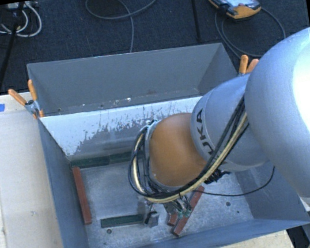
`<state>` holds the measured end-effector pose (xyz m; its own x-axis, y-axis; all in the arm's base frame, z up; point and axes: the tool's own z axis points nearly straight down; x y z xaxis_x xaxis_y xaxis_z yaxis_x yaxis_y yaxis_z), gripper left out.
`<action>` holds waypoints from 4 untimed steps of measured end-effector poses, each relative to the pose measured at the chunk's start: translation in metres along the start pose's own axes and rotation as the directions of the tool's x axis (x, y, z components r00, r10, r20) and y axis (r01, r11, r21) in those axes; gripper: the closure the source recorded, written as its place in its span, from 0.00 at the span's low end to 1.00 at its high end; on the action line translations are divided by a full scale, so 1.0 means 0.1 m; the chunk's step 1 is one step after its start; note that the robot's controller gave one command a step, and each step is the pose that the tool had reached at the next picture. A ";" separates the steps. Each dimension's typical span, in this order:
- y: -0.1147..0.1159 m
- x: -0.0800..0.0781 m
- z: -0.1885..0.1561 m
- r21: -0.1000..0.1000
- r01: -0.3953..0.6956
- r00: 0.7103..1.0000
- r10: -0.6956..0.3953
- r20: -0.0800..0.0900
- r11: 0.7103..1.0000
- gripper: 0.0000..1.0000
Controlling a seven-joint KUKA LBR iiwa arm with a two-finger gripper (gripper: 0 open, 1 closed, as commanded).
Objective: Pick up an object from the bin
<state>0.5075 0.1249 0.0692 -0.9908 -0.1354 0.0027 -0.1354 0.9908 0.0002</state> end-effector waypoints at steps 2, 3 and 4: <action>0.42 0.03 -0.46 0.003 0.030 1.000 -0.030 -0.006 1.000 1.00; 0.62 -0.01 -0.02 0.001 0.226 0.974 -0.226 0.003 0.974 0.00; 0.61 -0.01 0.00 0.000 0.223 0.975 -0.223 0.001 0.975 1.00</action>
Offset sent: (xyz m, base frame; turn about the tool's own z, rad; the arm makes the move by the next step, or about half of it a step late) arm -0.0121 0.0762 0.0840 -0.0585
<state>0.4997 0.1858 0.0691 -0.9358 -0.3526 0.0013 -0.3526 0.9358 0.0007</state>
